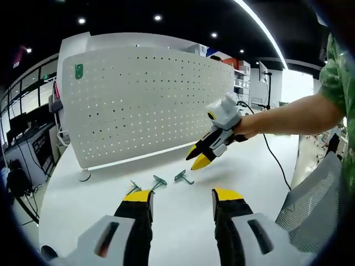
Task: Insert the hook assembly into the mounting plate slot until the hook locks in place.
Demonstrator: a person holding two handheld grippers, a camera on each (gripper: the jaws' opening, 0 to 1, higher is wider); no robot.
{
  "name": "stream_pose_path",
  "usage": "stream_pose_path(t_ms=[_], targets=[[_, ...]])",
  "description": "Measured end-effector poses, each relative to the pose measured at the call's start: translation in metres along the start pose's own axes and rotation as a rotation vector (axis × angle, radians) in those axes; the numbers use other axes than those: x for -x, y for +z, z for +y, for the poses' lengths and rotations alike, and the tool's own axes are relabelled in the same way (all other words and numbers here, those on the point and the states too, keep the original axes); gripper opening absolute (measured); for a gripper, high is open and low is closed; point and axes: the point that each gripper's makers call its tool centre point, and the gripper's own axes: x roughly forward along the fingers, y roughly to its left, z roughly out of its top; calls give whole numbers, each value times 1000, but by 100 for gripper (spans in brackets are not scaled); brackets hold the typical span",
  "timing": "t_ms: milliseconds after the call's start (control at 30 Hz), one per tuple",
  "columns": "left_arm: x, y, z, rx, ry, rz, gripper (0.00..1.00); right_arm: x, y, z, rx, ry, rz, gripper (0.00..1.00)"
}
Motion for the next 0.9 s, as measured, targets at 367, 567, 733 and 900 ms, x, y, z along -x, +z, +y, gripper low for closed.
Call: stream_pose_path(t_ms=[367,567,733,900], targets=[[1,-1,0,4,-3,3,43,-10,-6,0,20,7,13,19],[1,-2,-1,3,-6,6,42,-13,-7,0,47,9,23,15],[1,-2,0,7,-7,7,41,-16,-9,0,64,12,32,12],[1,-2,-1,9,-7,5,40,-18,-9,0,90,14,30,8]])
